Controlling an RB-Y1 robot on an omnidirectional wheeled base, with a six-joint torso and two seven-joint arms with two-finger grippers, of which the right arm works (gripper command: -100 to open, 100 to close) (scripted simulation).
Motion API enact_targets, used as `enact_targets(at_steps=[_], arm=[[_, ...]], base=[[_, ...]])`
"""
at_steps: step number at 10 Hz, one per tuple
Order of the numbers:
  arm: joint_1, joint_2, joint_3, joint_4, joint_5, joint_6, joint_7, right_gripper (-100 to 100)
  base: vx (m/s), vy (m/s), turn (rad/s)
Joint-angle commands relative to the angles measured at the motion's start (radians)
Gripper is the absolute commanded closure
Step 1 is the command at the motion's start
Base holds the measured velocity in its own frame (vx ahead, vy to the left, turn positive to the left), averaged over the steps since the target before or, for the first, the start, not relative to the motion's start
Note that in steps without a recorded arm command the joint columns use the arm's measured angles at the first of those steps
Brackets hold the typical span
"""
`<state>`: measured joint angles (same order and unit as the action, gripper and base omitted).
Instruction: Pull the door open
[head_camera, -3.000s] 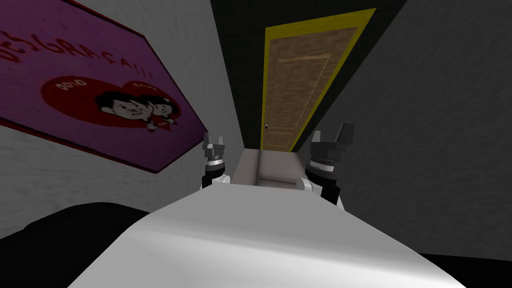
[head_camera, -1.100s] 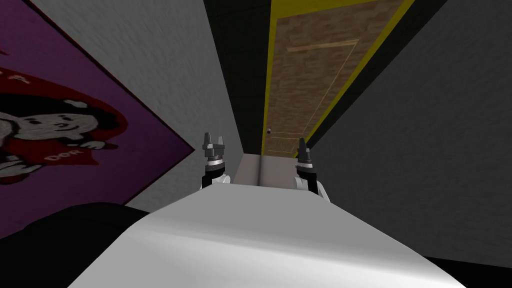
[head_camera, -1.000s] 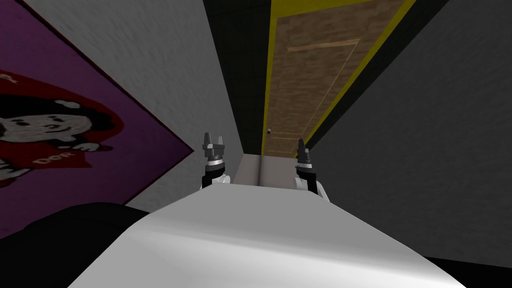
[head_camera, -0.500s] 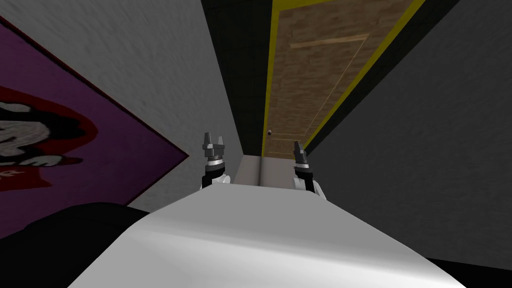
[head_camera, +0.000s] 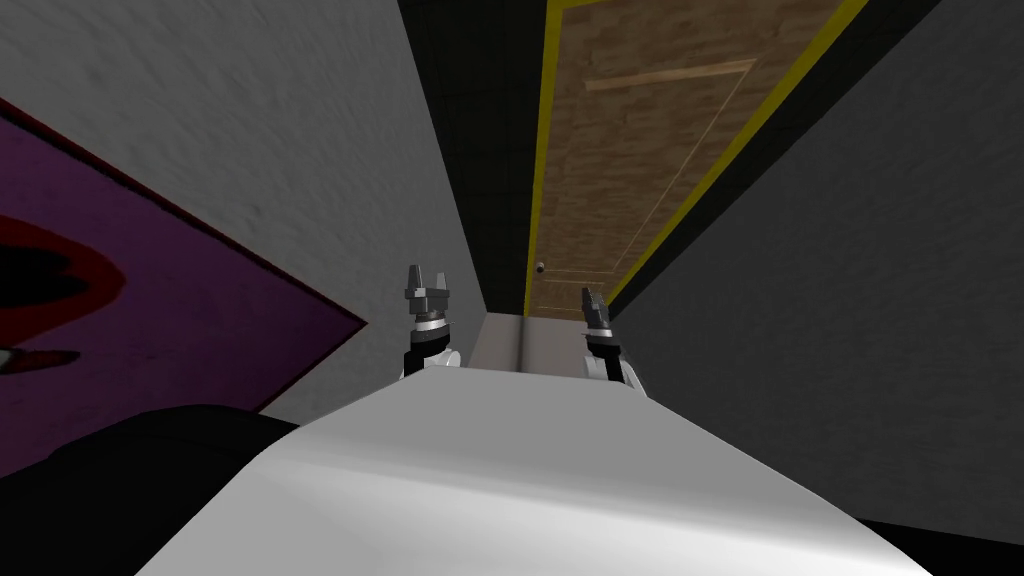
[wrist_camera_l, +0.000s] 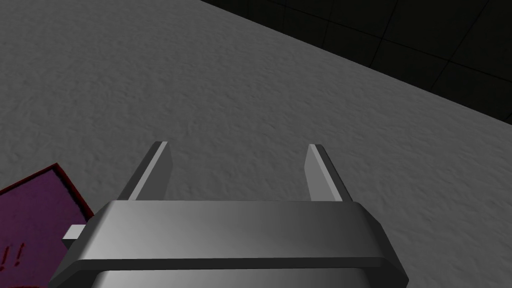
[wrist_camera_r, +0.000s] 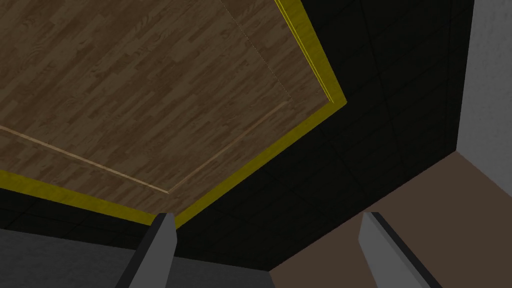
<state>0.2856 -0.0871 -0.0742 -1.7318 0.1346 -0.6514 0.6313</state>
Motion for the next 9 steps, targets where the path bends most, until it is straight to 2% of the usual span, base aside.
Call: enact_targets(at_steps=[1, 9], arm=[[-0.012, -0.001, -0.004, 0.040, 0.008, -0.005, 0.034, -100], [-0.067, 0.002, -0.023, 0.223, 0.047, -0.027, 0.192, -100]], base=[[0.092, 0.017, -0.008], [0.098, 0.025, -0.008]])
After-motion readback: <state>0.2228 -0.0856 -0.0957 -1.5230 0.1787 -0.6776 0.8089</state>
